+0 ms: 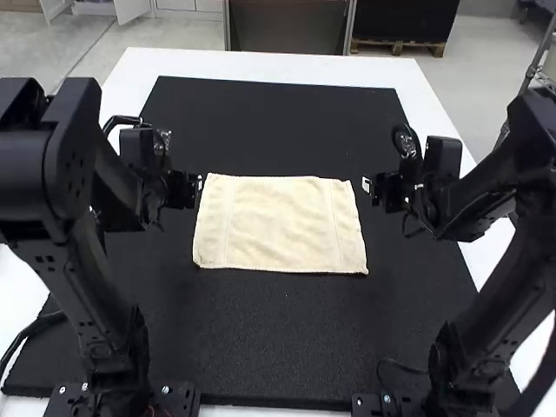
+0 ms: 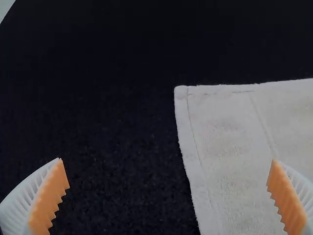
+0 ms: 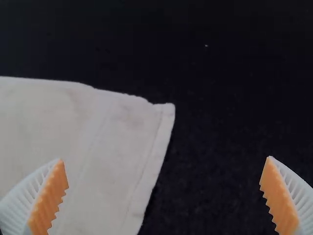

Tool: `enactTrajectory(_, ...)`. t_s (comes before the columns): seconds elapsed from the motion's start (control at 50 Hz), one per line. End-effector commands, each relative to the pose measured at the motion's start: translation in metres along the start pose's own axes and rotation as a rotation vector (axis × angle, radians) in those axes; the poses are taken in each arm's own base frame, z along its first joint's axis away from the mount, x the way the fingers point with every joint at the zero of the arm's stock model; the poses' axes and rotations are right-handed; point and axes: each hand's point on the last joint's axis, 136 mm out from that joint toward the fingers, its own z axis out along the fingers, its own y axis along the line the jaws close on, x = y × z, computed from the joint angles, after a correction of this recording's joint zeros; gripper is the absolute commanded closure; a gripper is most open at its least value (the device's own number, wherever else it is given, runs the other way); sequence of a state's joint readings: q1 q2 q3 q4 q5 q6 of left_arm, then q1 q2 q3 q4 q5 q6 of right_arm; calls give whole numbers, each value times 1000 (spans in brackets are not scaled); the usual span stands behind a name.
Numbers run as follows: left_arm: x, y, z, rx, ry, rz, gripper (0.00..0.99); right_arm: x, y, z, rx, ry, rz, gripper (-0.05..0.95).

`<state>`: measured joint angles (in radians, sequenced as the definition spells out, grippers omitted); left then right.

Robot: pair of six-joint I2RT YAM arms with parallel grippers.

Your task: Fold the towel.

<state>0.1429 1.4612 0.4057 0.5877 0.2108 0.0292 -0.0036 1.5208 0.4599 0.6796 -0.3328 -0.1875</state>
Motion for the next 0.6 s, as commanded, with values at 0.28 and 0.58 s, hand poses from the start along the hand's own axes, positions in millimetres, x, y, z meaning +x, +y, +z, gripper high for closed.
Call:
enactTrajectory(0.28,-28,0,31,31,-34,38,57,-5,-8,31,-2,-8,5,-10)
enactTrajectory(0.58,-13,-9,56,113,29,22,54,-5,-7,54,-21,-3,4,-10)
